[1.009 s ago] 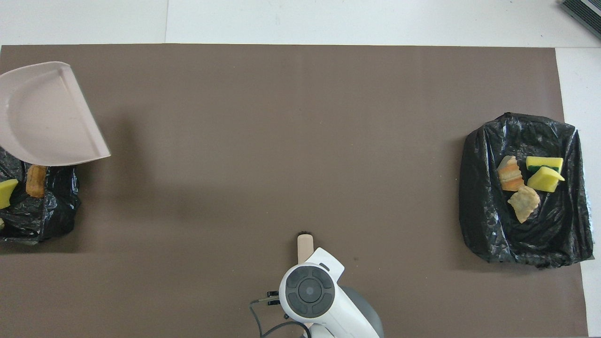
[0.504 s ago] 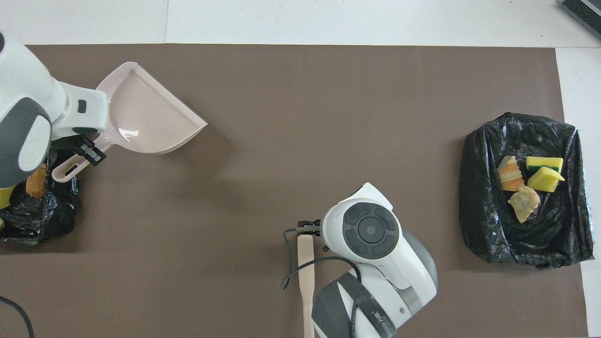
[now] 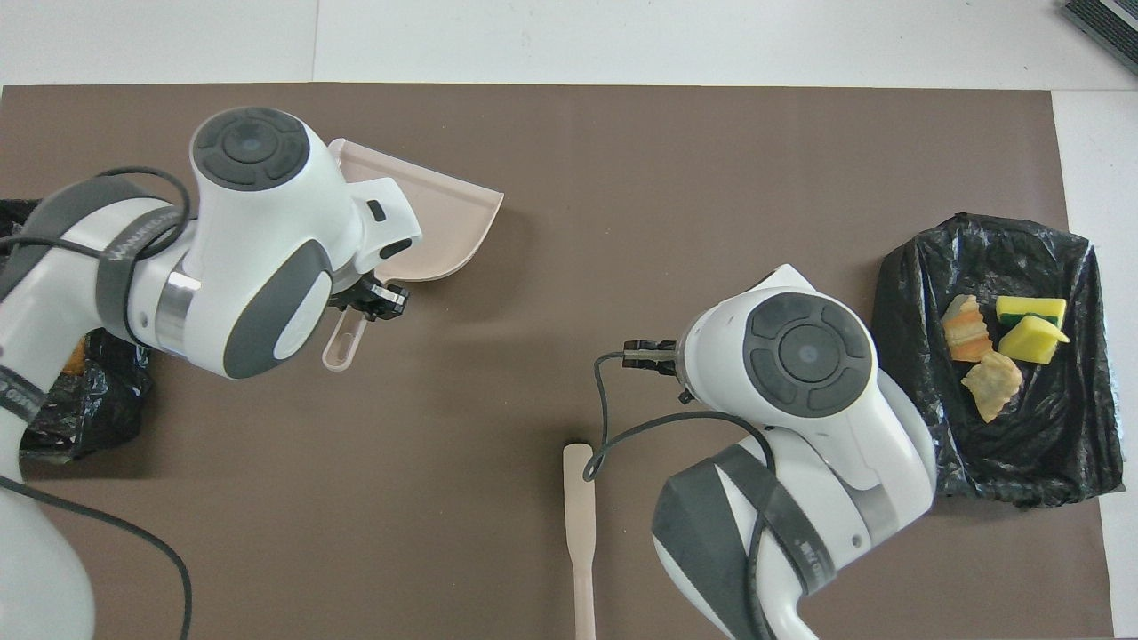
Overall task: Sweep and dump trash in bin
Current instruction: 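Bring the dustpan back with the left gripper while the right gripper drops the brush, then set the dustpan on the mat center with the left gripper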
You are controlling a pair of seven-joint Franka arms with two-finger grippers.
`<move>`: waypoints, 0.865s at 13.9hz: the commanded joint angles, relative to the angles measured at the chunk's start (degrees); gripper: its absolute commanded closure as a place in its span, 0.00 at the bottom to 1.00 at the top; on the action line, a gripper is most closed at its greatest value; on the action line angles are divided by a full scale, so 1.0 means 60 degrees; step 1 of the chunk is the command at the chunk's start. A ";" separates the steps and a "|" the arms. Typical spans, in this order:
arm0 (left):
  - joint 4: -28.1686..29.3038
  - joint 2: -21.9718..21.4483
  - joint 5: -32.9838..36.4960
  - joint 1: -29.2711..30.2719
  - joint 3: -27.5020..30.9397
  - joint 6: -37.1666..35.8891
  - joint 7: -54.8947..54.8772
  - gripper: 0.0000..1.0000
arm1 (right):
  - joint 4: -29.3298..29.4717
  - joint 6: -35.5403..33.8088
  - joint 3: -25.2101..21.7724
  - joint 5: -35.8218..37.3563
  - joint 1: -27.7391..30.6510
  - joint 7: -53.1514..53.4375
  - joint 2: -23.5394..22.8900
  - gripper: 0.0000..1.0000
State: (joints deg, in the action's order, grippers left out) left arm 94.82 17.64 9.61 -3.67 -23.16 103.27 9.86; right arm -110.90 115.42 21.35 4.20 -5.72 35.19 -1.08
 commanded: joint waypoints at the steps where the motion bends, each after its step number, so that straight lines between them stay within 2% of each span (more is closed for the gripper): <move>1: -0.0055 0.0238 -0.0326 -0.0529 -0.0080 0.0569 0.1008 1.00 | 0.0932 -0.0936 0.0147 0.0151 0.0717 -0.0998 0.0005 0.00; 3: -0.0085 0.0486 -0.0867 -0.0998 -0.0080 0.0920 0.1765 1.00 | 0.1213 -0.1378 0.0148 0.0106 0.0894 -0.1411 0.0092 0.00; 6: -0.0348 0.0926 -0.0855 -0.1613 -0.0080 0.1361 0.2736 1.00 | 0.1213 -0.1511 0.0133 0.0077 0.1114 -0.1485 0.0254 0.00; 10: -0.2235 0.2666 -0.0695 -0.2640 0.0008 0.1172 0.4067 1.00 | 0.1286 -0.1526 0.0118 -0.0025 0.1231 -0.1881 0.0254 0.00; 12: -0.2370 0.2802 -0.0650 -0.2771 0.0008 0.1244 0.4231 1.00 | 0.1287 -0.1526 0.0118 -0.0055 0.1217 -0.1881 0.0254 0.00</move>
State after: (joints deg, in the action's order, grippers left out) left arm 85.34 31.23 5.21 -18.72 -24.03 111.28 33.68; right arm -103.60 107.25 21.29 4.18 0.46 25.51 0.07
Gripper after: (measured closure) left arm 0.683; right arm 0.000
